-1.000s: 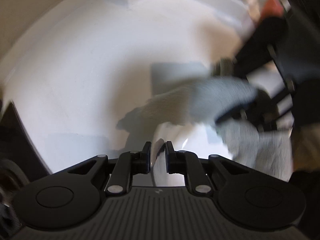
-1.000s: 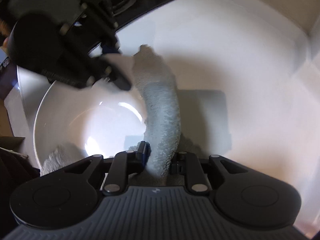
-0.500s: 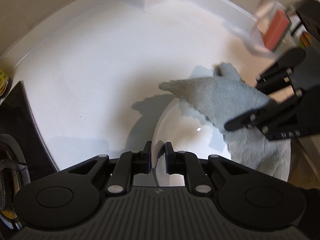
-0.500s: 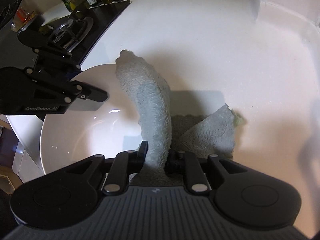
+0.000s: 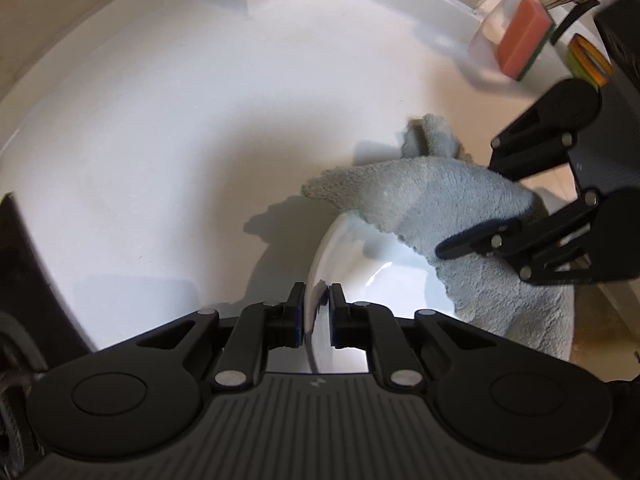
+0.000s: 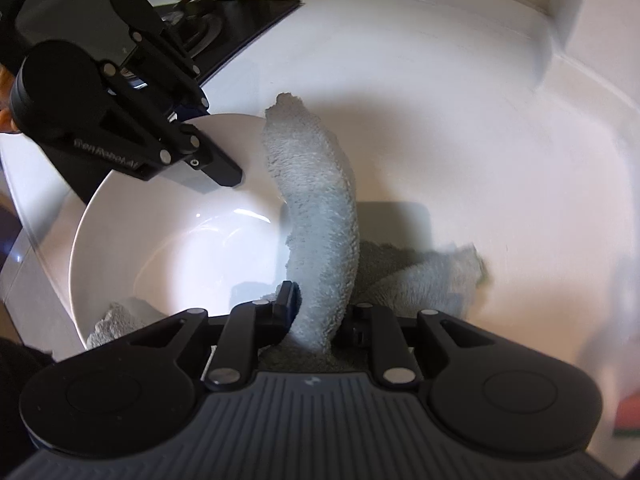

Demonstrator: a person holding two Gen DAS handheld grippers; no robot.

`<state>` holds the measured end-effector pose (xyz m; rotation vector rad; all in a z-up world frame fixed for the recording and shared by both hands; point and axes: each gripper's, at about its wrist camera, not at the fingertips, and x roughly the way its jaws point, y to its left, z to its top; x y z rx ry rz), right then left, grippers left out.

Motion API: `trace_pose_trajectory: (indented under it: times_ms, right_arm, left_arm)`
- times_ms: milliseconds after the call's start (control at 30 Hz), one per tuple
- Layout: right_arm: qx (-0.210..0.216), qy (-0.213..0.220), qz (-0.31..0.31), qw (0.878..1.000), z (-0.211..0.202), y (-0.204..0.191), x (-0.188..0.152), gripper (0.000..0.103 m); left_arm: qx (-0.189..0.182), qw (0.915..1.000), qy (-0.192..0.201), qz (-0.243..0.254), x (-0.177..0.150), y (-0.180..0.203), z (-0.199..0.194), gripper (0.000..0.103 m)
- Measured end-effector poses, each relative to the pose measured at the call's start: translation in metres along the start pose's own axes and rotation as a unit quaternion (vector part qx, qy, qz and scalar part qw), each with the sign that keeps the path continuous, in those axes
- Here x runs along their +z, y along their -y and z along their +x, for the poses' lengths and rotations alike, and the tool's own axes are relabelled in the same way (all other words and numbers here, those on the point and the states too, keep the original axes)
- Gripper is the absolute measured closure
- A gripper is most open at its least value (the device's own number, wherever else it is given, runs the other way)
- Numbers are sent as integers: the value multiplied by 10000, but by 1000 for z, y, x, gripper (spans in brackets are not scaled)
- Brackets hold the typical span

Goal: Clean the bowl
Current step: 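Rub the towel along the bowl's inner wall with the right gripper, then scrub the towel around the bowl interior with the right gripper while the left gripper holds the rim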

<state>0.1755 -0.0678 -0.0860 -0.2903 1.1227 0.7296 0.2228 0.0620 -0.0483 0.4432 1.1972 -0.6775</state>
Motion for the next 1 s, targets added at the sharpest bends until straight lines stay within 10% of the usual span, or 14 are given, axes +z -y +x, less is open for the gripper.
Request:
trace_pose_trajectory:
  times_ms: [400,767,1000]
  right_arm:
    - [87,-143,534,9984,8,15,23,89]
    - [382,-172,-212,9989,12,12,18,88]
    - [482,-189,-618,9967,12,9,20,87]
  left_arm:
    - [313,9891,418,-1377,-31,-12,-9,94]
    - [560,9919,355,-1085,-29,-5,-14,88]
    - [-37,9964,389,-757,-10,-22,-16,88]
